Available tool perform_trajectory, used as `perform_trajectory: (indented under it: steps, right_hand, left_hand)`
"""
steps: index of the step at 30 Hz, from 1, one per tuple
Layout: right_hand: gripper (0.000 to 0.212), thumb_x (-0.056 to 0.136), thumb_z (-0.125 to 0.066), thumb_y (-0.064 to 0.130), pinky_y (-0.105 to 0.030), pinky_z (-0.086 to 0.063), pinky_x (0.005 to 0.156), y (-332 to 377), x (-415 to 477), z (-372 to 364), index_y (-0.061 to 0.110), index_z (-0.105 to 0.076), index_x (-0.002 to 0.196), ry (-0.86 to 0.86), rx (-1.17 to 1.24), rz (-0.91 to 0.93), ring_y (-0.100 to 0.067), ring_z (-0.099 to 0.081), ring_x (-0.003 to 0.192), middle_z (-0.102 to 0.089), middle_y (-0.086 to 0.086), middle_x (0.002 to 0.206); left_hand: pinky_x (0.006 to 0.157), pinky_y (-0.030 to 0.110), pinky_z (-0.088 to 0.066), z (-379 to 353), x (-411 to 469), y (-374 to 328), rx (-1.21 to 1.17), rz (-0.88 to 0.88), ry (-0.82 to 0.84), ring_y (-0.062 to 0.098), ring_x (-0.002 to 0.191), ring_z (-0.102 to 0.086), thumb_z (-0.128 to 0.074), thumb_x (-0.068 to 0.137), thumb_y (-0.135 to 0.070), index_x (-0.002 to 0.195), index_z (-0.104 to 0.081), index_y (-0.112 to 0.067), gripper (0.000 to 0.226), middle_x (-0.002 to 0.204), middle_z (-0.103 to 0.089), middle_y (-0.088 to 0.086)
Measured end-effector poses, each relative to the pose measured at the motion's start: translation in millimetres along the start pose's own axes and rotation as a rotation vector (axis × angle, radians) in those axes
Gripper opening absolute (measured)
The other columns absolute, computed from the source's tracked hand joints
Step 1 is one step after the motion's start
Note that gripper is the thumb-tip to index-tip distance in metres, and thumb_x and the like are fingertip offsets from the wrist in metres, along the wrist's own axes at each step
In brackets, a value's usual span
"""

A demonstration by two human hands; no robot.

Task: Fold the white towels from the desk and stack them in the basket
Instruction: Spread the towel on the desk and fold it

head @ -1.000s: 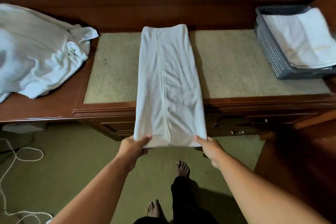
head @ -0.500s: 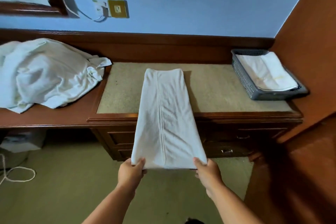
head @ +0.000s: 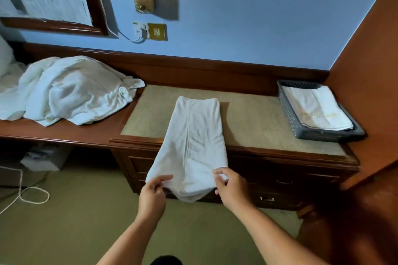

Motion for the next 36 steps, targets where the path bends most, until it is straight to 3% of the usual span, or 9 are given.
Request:
perform_trajectory:
  steps: [3, 7, 12, 16, 20, 25, 28, 31, 36]
  right_hand:
    - [0.009, 0.097, -0.064, 0.02, -0.012, -0.043, 0.049, 1.6, -3.4, 1.5, 0.025, -0.071, 0.095, 0.019, 0.012, 0.03, -0.001, -0.068, 0.058, -0.071, 0.009, 0.082]
    - [0.009, 0.091, -0.071, 0.028, -0.017, -0.05, 0.063, 20.7, 15.4, 9.8, 0.034, -0.072, 0.085, 0.023, 0.026, 0.109, 0.001, -0.069, 0.072, -0.073, 0.016, 0.08]
    - [0.032, 0.084, -0.067, 0.022, -0.022, -0.053, 0.073, 58.1, 54.4, 21.2, 0.039, -0.068, 0.11, 0.15, -0.066, 0.171, -0.003, -0.066, 0.078, -0.072, 0.015, 0.096]
    - [0.032, 0.086, -0.071, 0.026, -0.026, -0.056, 0.073, 90.7, 103.7, 25.2, 0.04, -0.066, 0.114, 0.128, -0.226, 0.291, -0.002, -0.067, 0.079, -0.071, 0.015, 0.097]
    - [0.017, 0.087, -0.073, 0.033, -0.024, -0.051, 0.064, 117.1, 152.0, 26.3, 0.035, -0.069, 0.103, 0.057, -0.283, 0.374, -0.002, -0.063, 0.071, -0.068, 0.018, 0.084]
    - [0.029, 0.083, -0.057, 0.055, -0.03, -0.051, 0.066, 138.4, 201.9, 30.3, 0.036, -0.066, 0.103, 0.033, -0.329, 0.42, -0.004, -0.059, 0.076, -0.065, 0.013, 0.085]
    - [0.012, 0.088, -0.067, 0.035, -0.027, -0.048, 0.07, 138.9, 230.5, 29.1, 0.031, -0.068, 0.099, 0.054, -0.31, 0.443, -0.003, -0.056, 0.082, -0.063, 0.014, 0.083]
    - [0.013, 0.09, -0.07, 0.025, -0.014, -0.037, 0.071, 136.3, 265.4, 31.0, 0.027, -0.069, 0.102, 0.056, -0.333, 0.447, 0.0, -0.048, 0.083, -0.051, 0.019, 0.084]
    - [0.013, 0.089, -0.072, 0.02, -0.011, -0.035, 0.082, 136.4, 336.6, 26.7, 0.018, -0.071, 0.101, 0.19, -0.285, 0.474, -0.007, -0.046, 0.095, -0.046, 0.007, 0.098]
  left_hand:
    - [0.056, 0.019, -0.045, -7.6, -6.9, -4.5, 0.028, -0.071, 0.017, 0.008, 0.069, -0.058, -0.039, 0.096, 0.008, 0.106, -0.074, -0.028, 0.05, 0.106, -0.066, 0.004]
    - [0.094, 0.028, -0.048, -18.1, 5.8, -33.5, 0.222, -0.315, 0.094, 0.015, 0.116, -0.051, -0.047, 0.085, 0.016, 0.132, -0.059, -0.024, 0.063, 0.126, -0.046, -0.006]
    - [0.101, 0.04, -0.038, -18.6, 42.5, -69.6, 0.611, -0.562, 0.082, 0.014, 0.11, -0.036, -0.065, 0.079, 0.004, 0.147, -0.047, -0.022, 0.075, 0.12, -0.043, -0.008]
    - [0.093, 0.049, -0.045, -24.9, 93.3, -101.3, 0.804, -0.687, 0.036, 0.03, 0.111, -0.046, -0.086, 0.066, -0.015, 0.133, -0.058, -0.025, 0.073, 0.119, -0.05, 0.001]
    - [0.084, 0.044, -0.042, -32.5, 140.0, -133.5, 0.805, -0.737, -0.001, 0.028, 0.102, -0.046, -0.091, 0.065, -0.026, 0.097, -0.071, -0.034, 0.039, 0.112, -0.049, -0.002]
    - [0.099, 0.04, -0.034, -58.2, 183.4, -171.7, 0.788, -0.925, 0.241, 0.021, 0.135, -0.041, -0.079, 0.071, -0.033, 0.078, -0.053, -0.03, 0.028, 0.147, -0.049, -0.007]
    - [0.09, 0.022, -0.039, -76.8, 202.5, -183.0, 0.704, -0.888, 0.427, 0.006, 0.102, -0.06, -0.062, 0.071, -0.032, 0.092, -0.061, -0.035, 0.021, 0.115, -0.065, -0.025]
    - [0.061, 0.037, -0.05, -89.7, 227.3, -190.0, 0.576, -0.769, 0.527, 0.015, 0.063, -0.052, -0.063, 0.077, -0.022, 0.091, -0.053, -0.034, 0.021, 0.074, -0.062, -0.014]
    - [0.067, 0.014, -0.045, -108.6, 255.1, -211.4, 0.491, -0.611, 0.66, 0.0, 0.071, -0.059, -0.063, 0.087, 0.001, 0.135, -0.055, -0.033, 0.059, 0.087, -0.067, -0.022]
Point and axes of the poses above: each hand's wrist, its own x-axis towards the middle knuckle, its own z-axis out of the back of the hand, y = z × x, the point moved 8 cm from there along x, towards the middle knuckle
